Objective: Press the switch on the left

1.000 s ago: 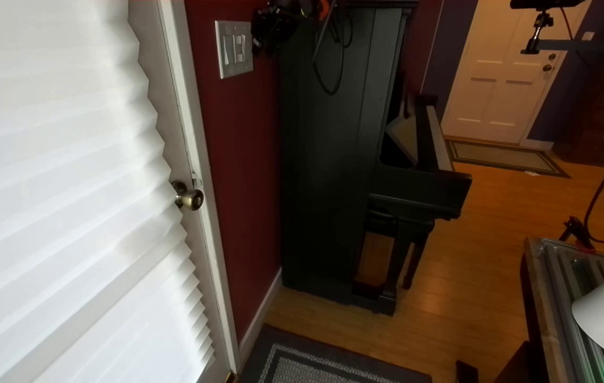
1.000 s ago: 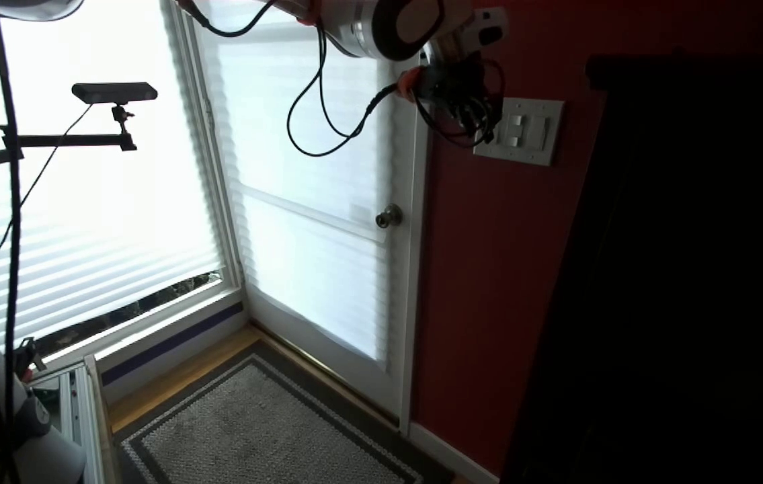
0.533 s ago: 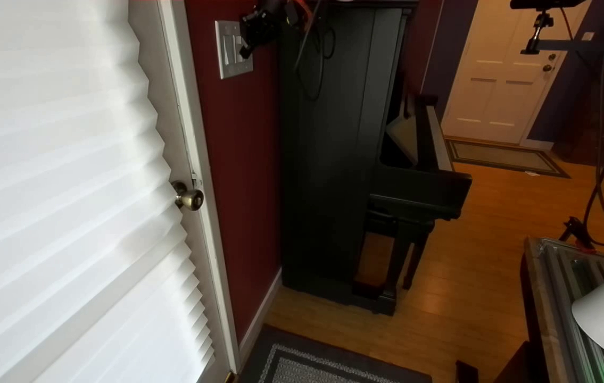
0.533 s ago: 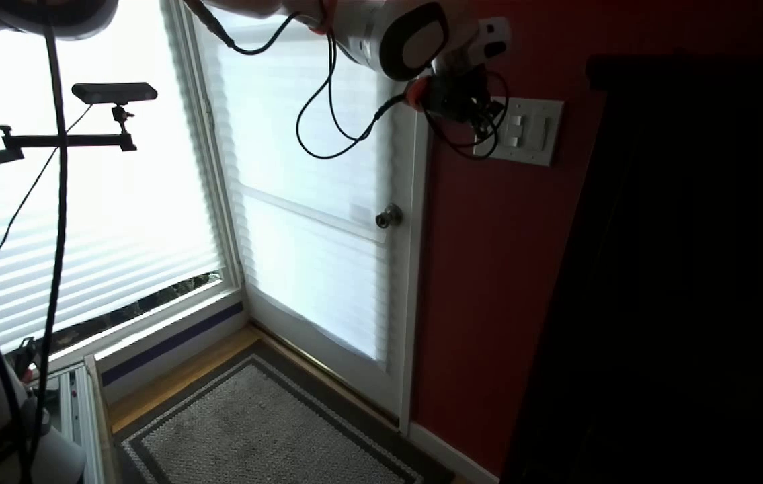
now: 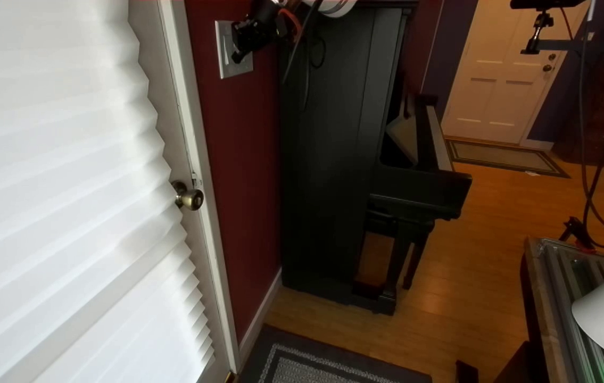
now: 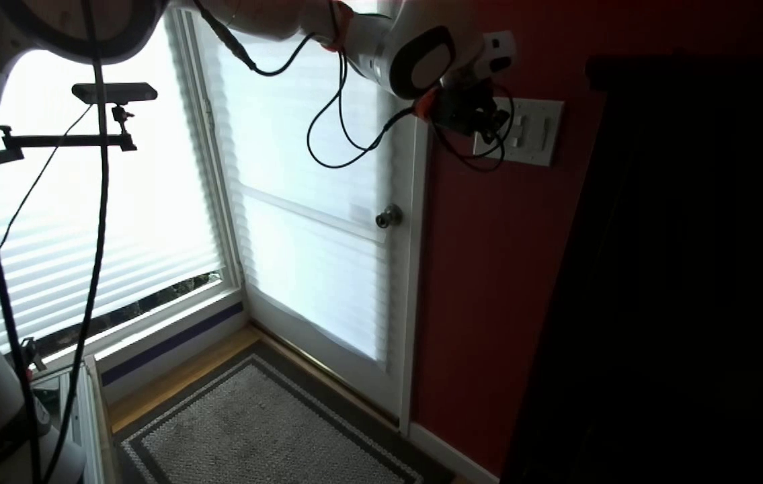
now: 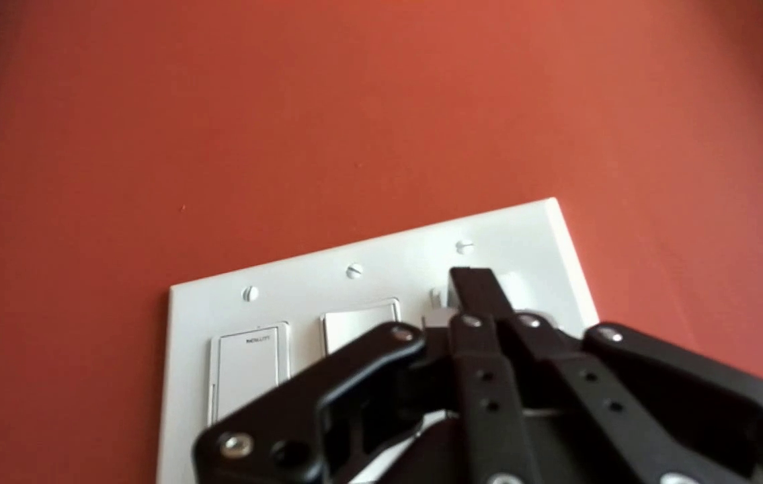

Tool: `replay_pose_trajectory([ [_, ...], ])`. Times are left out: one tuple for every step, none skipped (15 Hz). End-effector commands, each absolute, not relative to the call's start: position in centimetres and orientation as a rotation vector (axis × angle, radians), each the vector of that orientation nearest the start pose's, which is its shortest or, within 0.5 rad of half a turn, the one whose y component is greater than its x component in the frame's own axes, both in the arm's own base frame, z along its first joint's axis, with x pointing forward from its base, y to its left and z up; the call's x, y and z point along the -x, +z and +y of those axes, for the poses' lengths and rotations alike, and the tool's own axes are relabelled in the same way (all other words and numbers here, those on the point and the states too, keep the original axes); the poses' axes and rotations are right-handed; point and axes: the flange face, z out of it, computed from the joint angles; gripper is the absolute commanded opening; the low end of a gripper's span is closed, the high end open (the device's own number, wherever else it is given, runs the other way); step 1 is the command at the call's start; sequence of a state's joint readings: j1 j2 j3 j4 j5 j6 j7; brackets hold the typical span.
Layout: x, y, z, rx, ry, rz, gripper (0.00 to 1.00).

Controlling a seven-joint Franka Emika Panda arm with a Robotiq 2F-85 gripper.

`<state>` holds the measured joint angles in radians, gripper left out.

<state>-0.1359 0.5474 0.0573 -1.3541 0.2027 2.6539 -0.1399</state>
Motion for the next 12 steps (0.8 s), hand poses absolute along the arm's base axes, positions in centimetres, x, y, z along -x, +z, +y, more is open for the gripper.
replay_pose_trajectory([
  [-76.9, 49.2, -8.2, 2.771, -1.173, 0.146, 0.0],
  [-77.1, 49.1, -8.2, 2.77, -1.171, 0.147, 0.0],
  [-77.2, 49.1, -8.3, 2.767, -1.169, 0.148, 0.0],
  [-77.2, 49.0, -8.3, 2.768, -1.174, 0.145, 0.0],
  [-77.2, 49.1, -8.3, 2.762, -1.171, 0.143, 0.0],
  [-77.0, 49.2, -8.3, 2.77, -1.154, 0.145, 0.0],
  [-76.4, 49.5, -8.1, 2.819, -1.073, 0.137, 0.0],
  [-75.7, 50.0, -8.2, 2.871, -1.02, 0.128, 0.0],
  [-74.8, 50.9, -8.3, 2.924, -0.951, 0.135, 0.0],
  [-74.0, 51.6, -8.3, 2.95, -0.866, 0.121, 0.0],
  [-73.2, 52.4, -8.4, 2.978, -0.803, 0.097, 0.26],
  [-72.1, 53.4, -8.6, 3.021, -0.737, 0.08, 0.28],
])
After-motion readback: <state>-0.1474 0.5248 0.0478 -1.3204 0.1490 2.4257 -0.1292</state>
